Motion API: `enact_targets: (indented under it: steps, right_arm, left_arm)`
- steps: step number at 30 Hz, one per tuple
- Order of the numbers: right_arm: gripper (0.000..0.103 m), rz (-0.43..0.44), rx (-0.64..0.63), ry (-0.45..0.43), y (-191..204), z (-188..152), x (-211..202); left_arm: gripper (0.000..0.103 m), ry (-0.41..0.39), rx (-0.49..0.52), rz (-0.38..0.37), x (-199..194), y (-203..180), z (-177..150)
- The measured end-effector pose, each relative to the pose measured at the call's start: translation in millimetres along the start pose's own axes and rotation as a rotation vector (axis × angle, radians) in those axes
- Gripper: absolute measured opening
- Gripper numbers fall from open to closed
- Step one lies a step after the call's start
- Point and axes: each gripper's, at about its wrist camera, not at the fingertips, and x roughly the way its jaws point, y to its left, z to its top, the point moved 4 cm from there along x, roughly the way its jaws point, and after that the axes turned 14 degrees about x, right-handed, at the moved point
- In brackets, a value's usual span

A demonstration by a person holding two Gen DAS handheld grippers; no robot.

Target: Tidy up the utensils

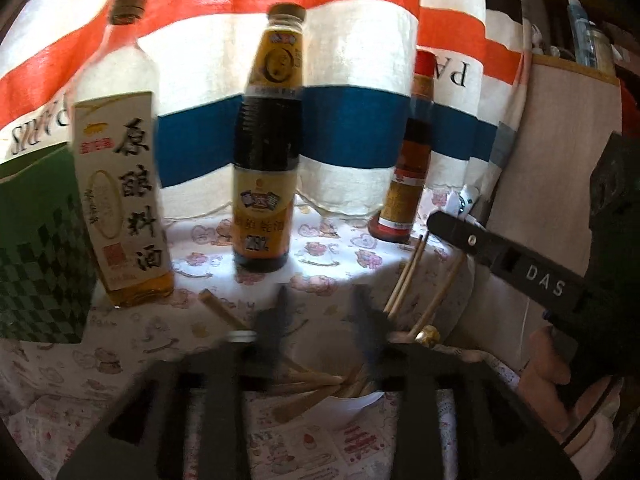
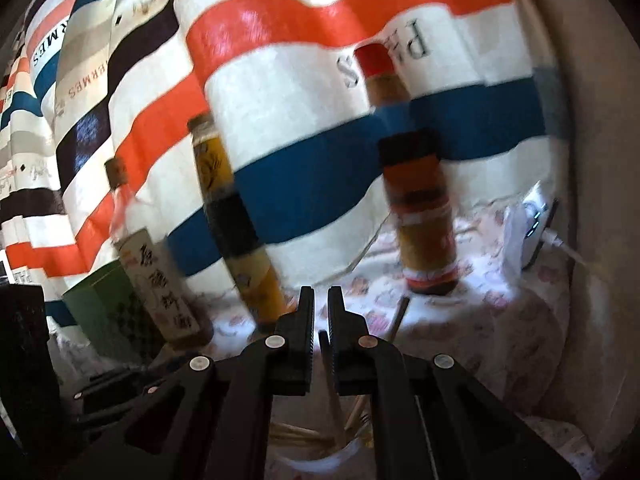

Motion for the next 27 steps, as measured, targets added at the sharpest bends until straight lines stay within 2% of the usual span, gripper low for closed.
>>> enact_targets:
  steps: [2, 3, 4, 6, 8, 9, 10, 13, 18, 23, 27]
  right_arm:
    - [0.013, 0.014, 0.025, 0.033, 0, -1, 1]
    - [0.029, 0.021, 0.033, 0.045, 0, -1, -1]
    - [0.053, 0.021, 0.036, 0.047, 1, 0, -5]
    - [0.073, 0.001, 0.027, 0.006, 3, 2, -17]
    - [0.074, -0.057, -0.01, -0.055, 8, 8, -31]
    - [0.081, -0.089, -0.028, -0.084, 11, 10, -41]
    - [0.091, -0.089, -0.032, -0.101, 11, 12, -48]
    - [0.102, -0.036, -0.006, -0.125, 17, 5, -74]
    - [0.103, -0.032, -0.086, -0.05, 31, -26, -88]
    - [0.103, -0.06, -0.157, -0.046, 41, -64, -98]
    - [0.103, -0.064, -0.175, -0.033, 41, -92, -96]
  left_arm:
    - [0.058, -0.039, 0.002, 0.02, -13, 5, 2]
    - [0.066, -0.056, 0.008, 0.03, -22, 8, 3]
    - [0.073, -0.07, 0.011, 0.044, -29, 11, 4]
    - [0.082, -0.091, 0.016, 0.083, -48, 17, 5]
    - [0.087, -0.098, 0.016, 0.114, -65, 23, 4]
    - [0.092, -0.102, 0.018, 0.136, -75, 26, 2]
    - [0.097, -0.109, 0.024, 0.161, -85, 29, 0]
    - [0.102, -0.143, 0.053, 0.238, -115, 37, -8]
    - [0.102, -0.144, 0.046, 0.282, -149, 50, -25]
    - [0.102, -0.149, 0.021, 0.311, -171, 55, -57]
    - [0.102, -0.129, 0.005, 0.33, -171, 58, -92]
